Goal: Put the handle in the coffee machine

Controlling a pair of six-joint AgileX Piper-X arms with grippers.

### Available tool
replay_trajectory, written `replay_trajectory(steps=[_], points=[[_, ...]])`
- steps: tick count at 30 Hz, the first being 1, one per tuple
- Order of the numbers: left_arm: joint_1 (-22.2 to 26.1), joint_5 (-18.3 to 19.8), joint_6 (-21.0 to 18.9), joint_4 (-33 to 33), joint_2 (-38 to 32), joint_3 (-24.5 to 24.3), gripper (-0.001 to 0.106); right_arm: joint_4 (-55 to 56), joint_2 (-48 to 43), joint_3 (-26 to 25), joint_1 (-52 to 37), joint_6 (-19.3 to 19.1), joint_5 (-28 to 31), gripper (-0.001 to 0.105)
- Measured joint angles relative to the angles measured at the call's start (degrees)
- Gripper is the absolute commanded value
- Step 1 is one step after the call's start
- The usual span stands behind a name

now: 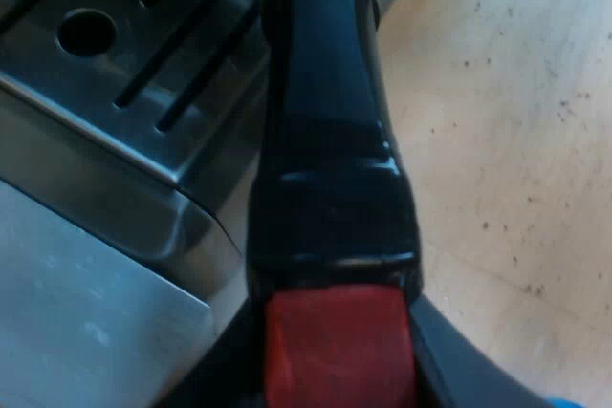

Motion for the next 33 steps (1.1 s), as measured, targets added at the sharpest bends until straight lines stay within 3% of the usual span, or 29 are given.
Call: replay_trajectory(steps=[3,7,14,17,27,33], points=[[0.0,0.59,0.0,-1.48,2.16,-1.58,0.0,-7.15,3.49,0.0,0.75,-2.9,4.0,0.054],[0.08,0.95,0.0,-3.07,4.05,-2.93,0.0,-13.78,8.22,0.0,0.74,-3.26,10.17,0.054],[0.09,2.07,0.0,-5.41,4.92,-3.03,0.0,-22.73,14.5,-0.05,0.74,-5.51,14.68,0.054],[0.09,4.0,0.11,-6.73,4.92,-3.03,0.0,-29.27,17.26,-0.05,0.74,-8.23,17.3,0.054],[3.05,6.31,0.11,-10.22,6.22,-3.03,0.0,-51.58,24.83,-0.05,0.74,-23.49,20.48,0.054],[3.49,8.16,0.26,-10.36,6.22,-3.03,0.0,-56.35,25.45,-0.05,0.74,-25.94,22.44,0.054]])
